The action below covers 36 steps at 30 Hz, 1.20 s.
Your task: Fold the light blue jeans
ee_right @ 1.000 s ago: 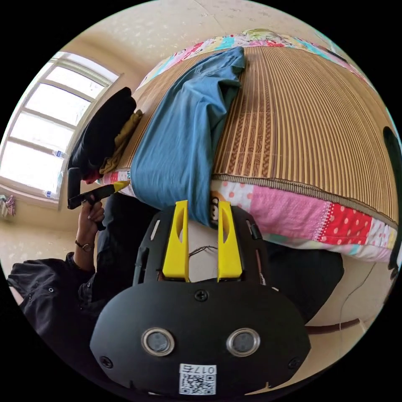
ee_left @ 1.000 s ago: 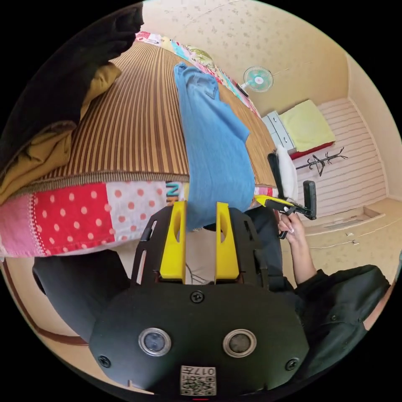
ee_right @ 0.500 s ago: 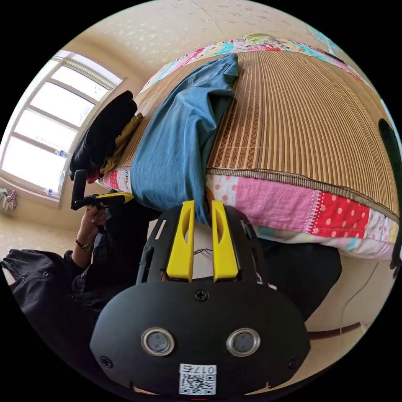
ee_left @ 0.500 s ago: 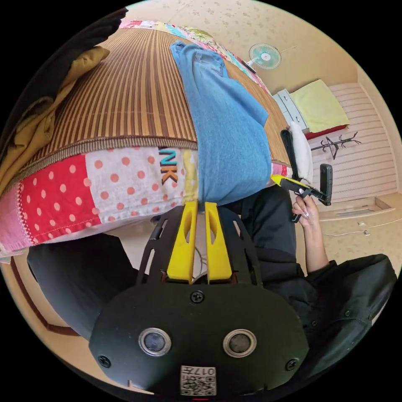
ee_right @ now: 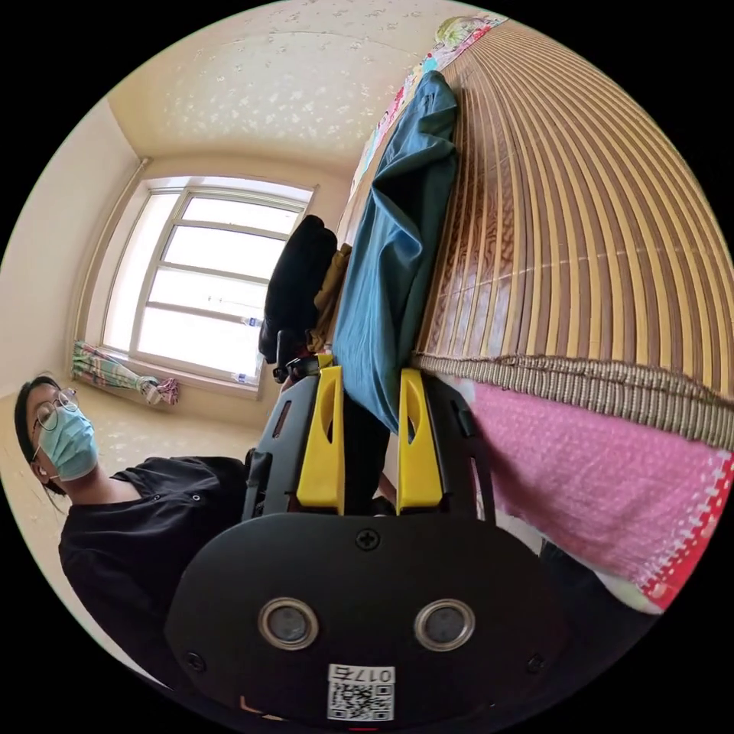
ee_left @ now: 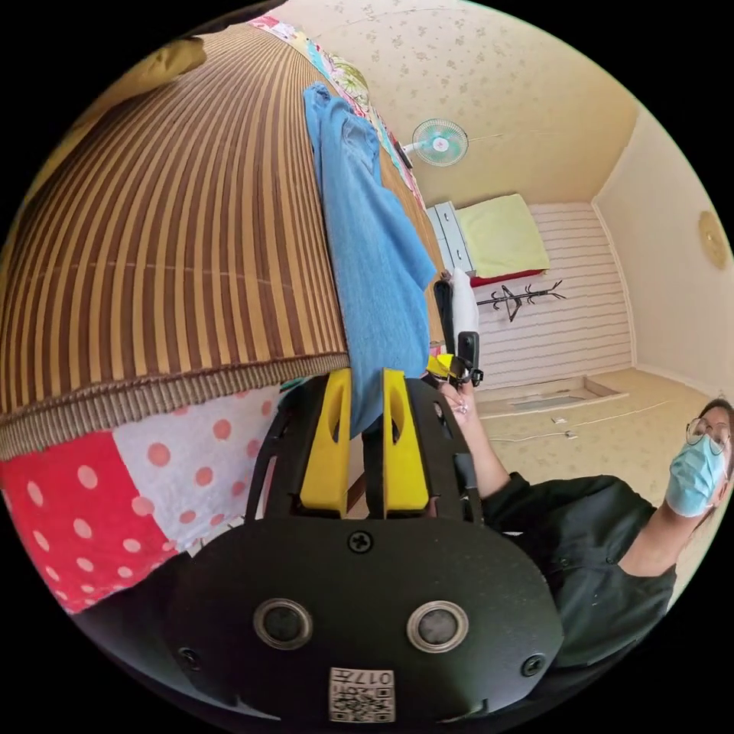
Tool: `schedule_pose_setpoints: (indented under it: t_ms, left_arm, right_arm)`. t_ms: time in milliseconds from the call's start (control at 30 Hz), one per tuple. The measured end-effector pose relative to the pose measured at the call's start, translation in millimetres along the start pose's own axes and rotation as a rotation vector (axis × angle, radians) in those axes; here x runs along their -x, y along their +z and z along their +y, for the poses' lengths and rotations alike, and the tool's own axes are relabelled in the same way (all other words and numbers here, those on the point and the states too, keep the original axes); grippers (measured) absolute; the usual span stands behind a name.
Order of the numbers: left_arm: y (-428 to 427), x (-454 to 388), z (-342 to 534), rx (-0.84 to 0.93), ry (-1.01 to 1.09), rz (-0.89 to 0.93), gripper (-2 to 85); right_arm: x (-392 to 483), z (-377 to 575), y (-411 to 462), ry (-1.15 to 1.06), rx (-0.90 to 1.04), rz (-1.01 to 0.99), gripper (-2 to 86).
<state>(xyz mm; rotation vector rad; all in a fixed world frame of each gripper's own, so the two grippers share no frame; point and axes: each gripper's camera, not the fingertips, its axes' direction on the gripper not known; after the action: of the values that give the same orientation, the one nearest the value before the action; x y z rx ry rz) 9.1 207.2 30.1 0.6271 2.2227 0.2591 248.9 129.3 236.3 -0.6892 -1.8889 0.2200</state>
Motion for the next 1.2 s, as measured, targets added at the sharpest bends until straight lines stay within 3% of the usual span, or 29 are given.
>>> schedule_pose_setpoints:
  t_ms: [100,333,567,700,867,1033,1100,1200]
  left_arm:
    - [-5,-2,4,0.022,0.017,0.058,2.0]
    - [-71,-72,63,-0.077,0.277,0.275,0.0]
    - [-180,-273,107,-0.258,0.743,0.396,-0.1]
    - [-243,-395,122,-0.367,0.95,0.395,-0.2]
    - [-291,-497,121,-0.481,1.086,0.393,-0.2]
    - [-298,-521,52,-0.525,0.922,0.238,-0.3]
    - [-284,-495,-12,-0.495,0.792,0.231,-0.3]
    - [-269,-464,-88,-0.483,0.652,0.13,-0.3]
  right_arm:
    - [11,4,-6,-0.007,-0.007,0.05,5.0]
    - [74,35,-54,-0.163,-0.064,-0.164,2.9]
    - [260,43,-121,-0.568,-0.17,-0.337,2.5]
    - [392,54,-155,-0.835,-0.199,-0.276,2.6]
    - [508,67,-180,-1.002,-0.293,-0.178,2.4]
    - [568,50,-177,-1.013,-0.379,0.052,2.2]
    - [571,17,-159,-0.954,-0.425,0.29,2.2]
    - [556,-51,-130,-0.86,-0.41,0.466,2.1]
